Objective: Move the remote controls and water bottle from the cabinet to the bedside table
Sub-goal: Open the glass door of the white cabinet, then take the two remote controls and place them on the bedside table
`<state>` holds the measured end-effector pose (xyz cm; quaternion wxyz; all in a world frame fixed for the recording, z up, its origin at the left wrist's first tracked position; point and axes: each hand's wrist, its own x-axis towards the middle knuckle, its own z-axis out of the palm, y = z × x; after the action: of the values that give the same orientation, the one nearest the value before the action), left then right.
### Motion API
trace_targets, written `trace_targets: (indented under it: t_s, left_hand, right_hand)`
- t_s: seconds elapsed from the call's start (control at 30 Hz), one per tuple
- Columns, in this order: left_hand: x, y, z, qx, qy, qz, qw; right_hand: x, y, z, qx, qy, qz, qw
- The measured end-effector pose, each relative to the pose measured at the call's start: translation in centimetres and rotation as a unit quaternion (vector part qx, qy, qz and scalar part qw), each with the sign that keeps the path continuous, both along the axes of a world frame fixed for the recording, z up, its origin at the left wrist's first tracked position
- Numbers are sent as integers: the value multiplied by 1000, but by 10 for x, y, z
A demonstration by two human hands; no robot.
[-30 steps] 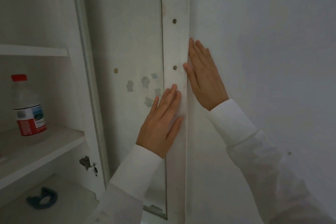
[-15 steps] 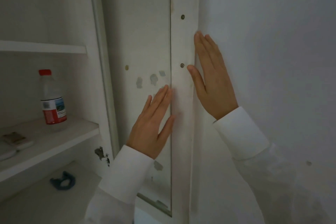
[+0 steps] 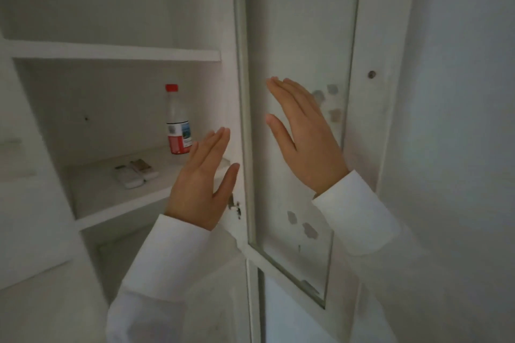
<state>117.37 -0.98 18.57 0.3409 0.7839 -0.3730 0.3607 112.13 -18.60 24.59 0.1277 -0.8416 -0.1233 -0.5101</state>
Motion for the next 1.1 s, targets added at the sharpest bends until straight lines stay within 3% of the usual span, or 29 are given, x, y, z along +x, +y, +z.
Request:
trace_targets:
  t_s: [0.33, 0.63, 0.93, 1.1]
  left_hand:
    - [43, 87, -15, 34, 107, 180, 977]
    - [115, 126, -25, 61, 204, 255, 943]
    - [184, 131, -21, 128, 354, 380, 845]
    - [206, 128, -23, 161, 389, 439, 794]
  right_hand:
    - [91, 68, -28, 42, 81, 97, 991]
    - [202, 120, -72, 43, 209, 122, 969]
    - [278, 156, -88, 33, 302, 121, 945]
    - [302, 173, -86, -12, 345, 68, 936]
